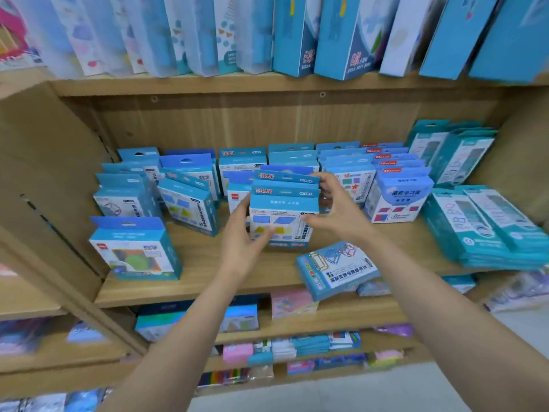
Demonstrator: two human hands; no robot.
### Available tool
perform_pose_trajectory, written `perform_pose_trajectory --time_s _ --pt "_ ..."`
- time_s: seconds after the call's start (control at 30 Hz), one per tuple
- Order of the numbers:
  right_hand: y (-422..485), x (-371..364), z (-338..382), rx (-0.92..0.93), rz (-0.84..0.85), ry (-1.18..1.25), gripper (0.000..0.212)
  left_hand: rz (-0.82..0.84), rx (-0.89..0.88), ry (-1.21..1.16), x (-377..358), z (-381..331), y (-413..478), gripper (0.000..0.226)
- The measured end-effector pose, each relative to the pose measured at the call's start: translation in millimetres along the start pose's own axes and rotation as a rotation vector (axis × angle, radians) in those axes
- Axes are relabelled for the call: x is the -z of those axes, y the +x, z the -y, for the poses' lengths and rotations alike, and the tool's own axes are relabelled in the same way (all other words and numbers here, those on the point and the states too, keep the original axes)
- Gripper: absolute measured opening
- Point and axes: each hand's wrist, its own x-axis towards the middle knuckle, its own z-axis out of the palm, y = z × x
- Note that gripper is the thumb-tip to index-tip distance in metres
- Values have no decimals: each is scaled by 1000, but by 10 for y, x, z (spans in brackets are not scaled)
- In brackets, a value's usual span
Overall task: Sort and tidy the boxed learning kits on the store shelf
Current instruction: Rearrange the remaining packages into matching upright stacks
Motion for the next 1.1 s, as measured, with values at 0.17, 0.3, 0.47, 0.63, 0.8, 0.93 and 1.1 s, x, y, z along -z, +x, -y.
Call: perform_pose_trajectory --time_s 0.17,0.3,0.47,0.63,0.8,0.93,1.1 --pt "-54 433 -96 -37 -60 3 67 31 -83 102 -403 -160 174 71" --pt "-109 725 -297 -82 -91 -17 66 118 -76 127 -780 -197 242 66" --pt "-65 970 -410 -96 -122 3 68 134 -80 20 -1007 -337 337 58" --pt "-65 1068 -544 -93 -97 -6 67 202 -44 -2 -1133 -378 372 53" --pt "-200 1138 -729 -154 -136 -26 75 329 -11 28 -1289 -376 346 55" --pt "-249 1114 -780 -177 -157 -130 89 395 -7 81 -1342 -372 330 56" --pt "-297 1011 -813 -71 -350 -321 91 376 -64 190 -1252 -348 234 51"
